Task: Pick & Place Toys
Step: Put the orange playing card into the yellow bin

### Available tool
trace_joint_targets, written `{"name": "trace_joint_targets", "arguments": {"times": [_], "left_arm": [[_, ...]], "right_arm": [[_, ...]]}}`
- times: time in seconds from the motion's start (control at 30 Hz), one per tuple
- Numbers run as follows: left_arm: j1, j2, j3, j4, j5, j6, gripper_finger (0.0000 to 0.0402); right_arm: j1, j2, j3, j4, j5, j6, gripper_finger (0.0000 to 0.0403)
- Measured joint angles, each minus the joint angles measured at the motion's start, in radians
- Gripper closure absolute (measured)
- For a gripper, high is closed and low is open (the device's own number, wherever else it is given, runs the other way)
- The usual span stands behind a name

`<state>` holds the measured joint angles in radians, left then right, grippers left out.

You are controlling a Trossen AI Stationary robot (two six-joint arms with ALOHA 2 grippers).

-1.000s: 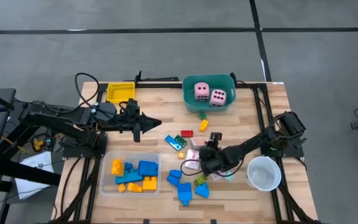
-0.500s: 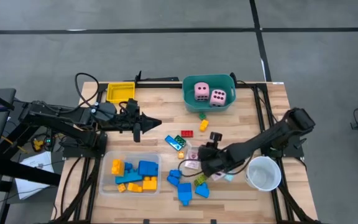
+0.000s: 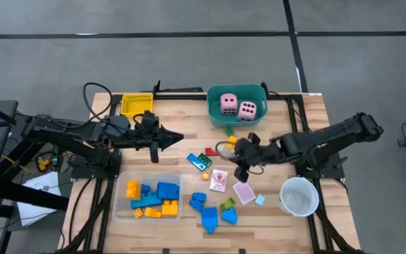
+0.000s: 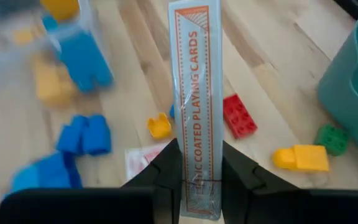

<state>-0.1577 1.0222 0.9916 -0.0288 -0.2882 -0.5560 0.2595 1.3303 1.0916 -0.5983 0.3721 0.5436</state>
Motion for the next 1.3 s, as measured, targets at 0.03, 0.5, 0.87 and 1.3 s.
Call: {"name": "trace_joint_targets", "arguments": {"times": [0.03, 0.5, 0.87, 1.3], "left_arm": [[0.001, 0.000, 0.000, 0.003, -0.010, 0.001, 0.0388], [0.002, 0.113, -0.001, 0.047, -0.116, -0.097, 0.0301], [-0.003, 0.299, -0.001, 0.431, -0.115, -0.127, 0.0243], [0.045, 0.452, -0.001, 0.911, -0.139, -0.111, 0.0238]], "right_arm": [[-0.009, -0.013, 0.000, 0.012, -0.010, 0.009, 0.0341], [-0.103, -0.123, 0.000, 0.427, -0.034, 0.017, 0.0341], [-0.144, -0.124, 0.001, 0.723, -0.040, 0.006, 0.0341], [-0.170, -0.116, 0.001, 0.868, -0.061, 0.018, 0.0341]]}}
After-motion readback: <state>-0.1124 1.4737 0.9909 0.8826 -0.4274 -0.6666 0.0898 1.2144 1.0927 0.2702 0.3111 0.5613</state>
